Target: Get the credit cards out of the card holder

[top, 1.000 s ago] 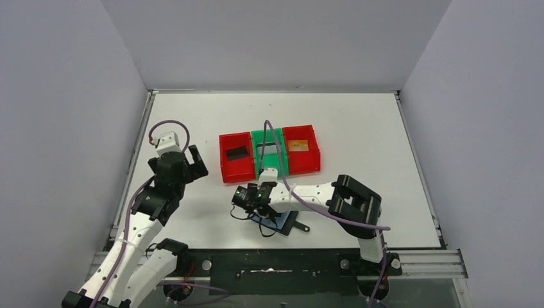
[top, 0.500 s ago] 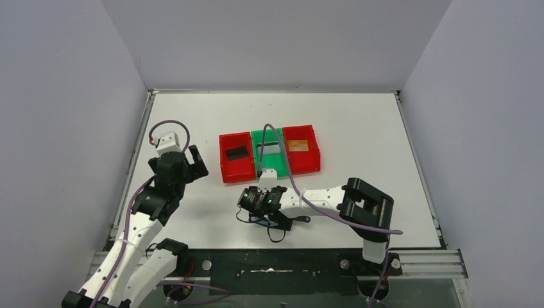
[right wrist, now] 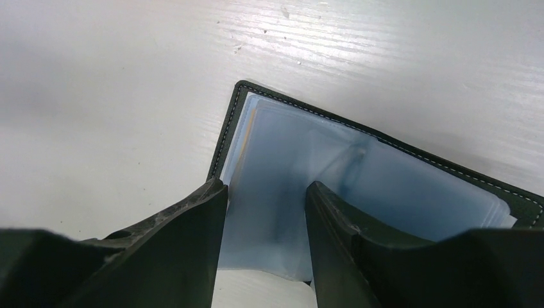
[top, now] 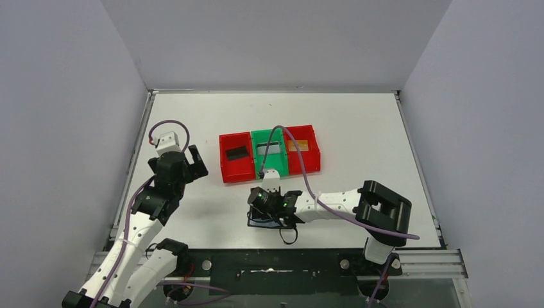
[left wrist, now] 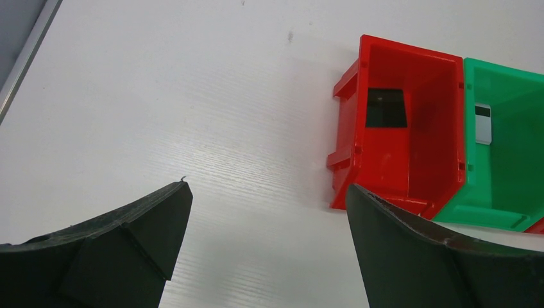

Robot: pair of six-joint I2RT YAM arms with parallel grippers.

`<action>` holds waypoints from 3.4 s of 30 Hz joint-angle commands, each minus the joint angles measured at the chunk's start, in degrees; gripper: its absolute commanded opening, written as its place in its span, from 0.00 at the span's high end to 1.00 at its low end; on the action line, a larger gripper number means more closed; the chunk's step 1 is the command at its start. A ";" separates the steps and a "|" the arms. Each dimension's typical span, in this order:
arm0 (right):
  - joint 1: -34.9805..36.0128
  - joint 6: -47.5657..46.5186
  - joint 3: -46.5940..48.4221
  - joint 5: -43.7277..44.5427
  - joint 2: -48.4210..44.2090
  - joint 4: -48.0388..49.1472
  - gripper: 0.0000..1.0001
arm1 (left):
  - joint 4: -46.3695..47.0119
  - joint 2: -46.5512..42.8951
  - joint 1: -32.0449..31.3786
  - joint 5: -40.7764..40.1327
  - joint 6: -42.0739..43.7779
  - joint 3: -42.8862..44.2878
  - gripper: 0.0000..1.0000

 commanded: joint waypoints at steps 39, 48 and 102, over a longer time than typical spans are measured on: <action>-7.93 7.42 -25.52 -11.23 -14.13 39.04 0.64 | 18.26 11.99 -14.92 48.60 -11.81 -9.97 0.34; -8.10 7.62 -23.64 -11.33 -12.78 36.44 0.64 | 23.55 9.73 -15.83 45.73 -13.81 -15.37 0.34; -9.64 5.78 -23.92 -11.09 -17.71 31.49 0.57 | 37.41 34.43 -24.76 49.63 -6.69 -8.84 0.84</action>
